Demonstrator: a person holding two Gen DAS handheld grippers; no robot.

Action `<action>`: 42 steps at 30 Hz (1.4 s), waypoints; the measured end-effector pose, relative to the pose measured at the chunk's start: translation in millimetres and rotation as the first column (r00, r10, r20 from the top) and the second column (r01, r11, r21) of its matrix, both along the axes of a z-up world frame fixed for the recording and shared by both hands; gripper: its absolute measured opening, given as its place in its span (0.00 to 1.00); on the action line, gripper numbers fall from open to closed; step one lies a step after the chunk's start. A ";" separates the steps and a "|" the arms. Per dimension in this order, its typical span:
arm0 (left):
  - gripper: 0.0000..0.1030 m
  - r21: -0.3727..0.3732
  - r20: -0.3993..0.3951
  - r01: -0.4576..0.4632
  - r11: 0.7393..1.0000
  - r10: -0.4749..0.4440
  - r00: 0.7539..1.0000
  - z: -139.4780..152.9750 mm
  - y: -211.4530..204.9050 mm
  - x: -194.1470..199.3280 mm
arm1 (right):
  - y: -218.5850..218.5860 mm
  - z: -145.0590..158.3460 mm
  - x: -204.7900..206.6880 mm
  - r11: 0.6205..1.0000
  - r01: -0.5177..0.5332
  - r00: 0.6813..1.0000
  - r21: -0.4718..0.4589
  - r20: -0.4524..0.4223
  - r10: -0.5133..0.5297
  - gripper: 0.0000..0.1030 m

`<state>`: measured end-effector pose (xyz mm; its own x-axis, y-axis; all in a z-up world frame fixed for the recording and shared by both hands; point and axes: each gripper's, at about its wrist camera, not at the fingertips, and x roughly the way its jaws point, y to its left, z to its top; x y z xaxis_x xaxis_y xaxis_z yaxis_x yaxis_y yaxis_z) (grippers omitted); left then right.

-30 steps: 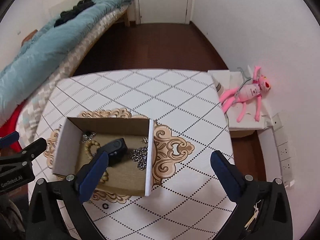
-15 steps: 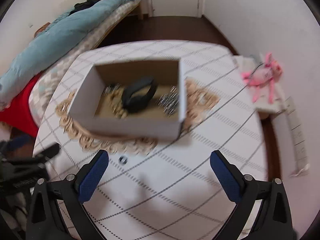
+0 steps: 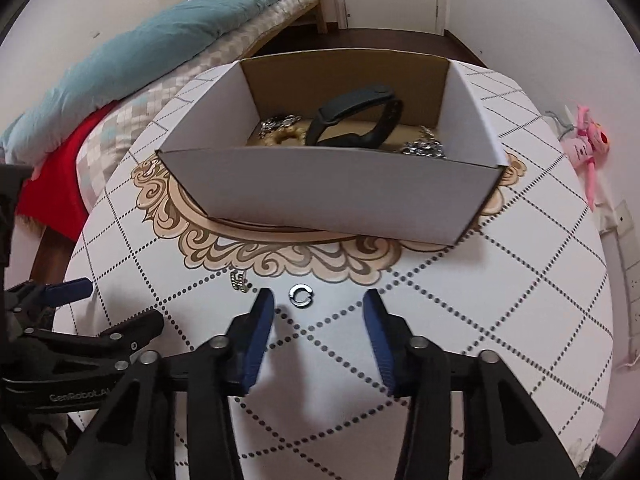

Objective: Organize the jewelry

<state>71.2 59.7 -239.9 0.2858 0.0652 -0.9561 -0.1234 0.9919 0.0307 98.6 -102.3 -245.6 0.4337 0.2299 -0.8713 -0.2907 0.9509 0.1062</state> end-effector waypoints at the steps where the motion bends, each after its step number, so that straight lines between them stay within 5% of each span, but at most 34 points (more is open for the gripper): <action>1: 1.00 0.000 0.001 0.001 1.000 -0.001 1.000 0.2 0.3 -0.7 | 3.9 -0.6 -1.2 1.000 -0.009 1.000 -0.019 0.018 0.009 0.39; 5: 1.00 0.007 0.004 0.006 1.000 -0.006 1.000 0.1 -0.1 -2.3 | 10.9 -1.6 -1.3 0.998 -0.037 0.998 -0.043 0.046 0.039 0.12; 10: 1.00 0.038 0.013 0.031 0.999 -0.031 0.999 2.8 -7.2 -0.3 | 3.7 2.5 -2.2 0.999 -0.024 0.998 -0.026 0.060 0.025 0.12; 21: 0.97 -0.074 0.103 0.079 0.994 -0.071 0.992 21.5 -59.8 13.7 | -77.5 22.3 -11.6 0.981 0.190 0.980 0.044 0.058 -0.193 0.12; 25: 0.72 -0.053 0.110 0.108 0.993 -0.101 0.989 16.9 -76.4 20.8 | -92.8 14.7 -12.4 0.971 0.234 0.971 0.045 0.043 -0.236 0.12; 29: 0.32 -0.029 0.118 0.127 0.991 -0.123 0.985 13.0 -83.2 25.4 | -99.3 9.5 -11.7 0.966 0.253 0.966 0.049 0.035 -0.254 0.12; 32: 0.18 -0.025 0.129 0.138 0.990 -0.133 0.983 12.5 -85.6 25.4 | -100.1 8.5 -11.4 0.965 0.256 0.965 0.053 0.035 -0.258 0.12; 36: 0.06 -0.025 0.135 0.149 0.989 -0.144 0.980 12.7 -88.4 27.8 | -101.9 9.8 -10.7 0.964 0.260 0.964 0.057 0.039 -0.262 0.12; 42: 0.06 -0.050 0.145 0.163 0.985 -0.154 0.977 19.2 -89.6 24.9 | -104.7 15.7 -9.6 0.960 0.269 0.961 0.074 0.049 -0.273 0.13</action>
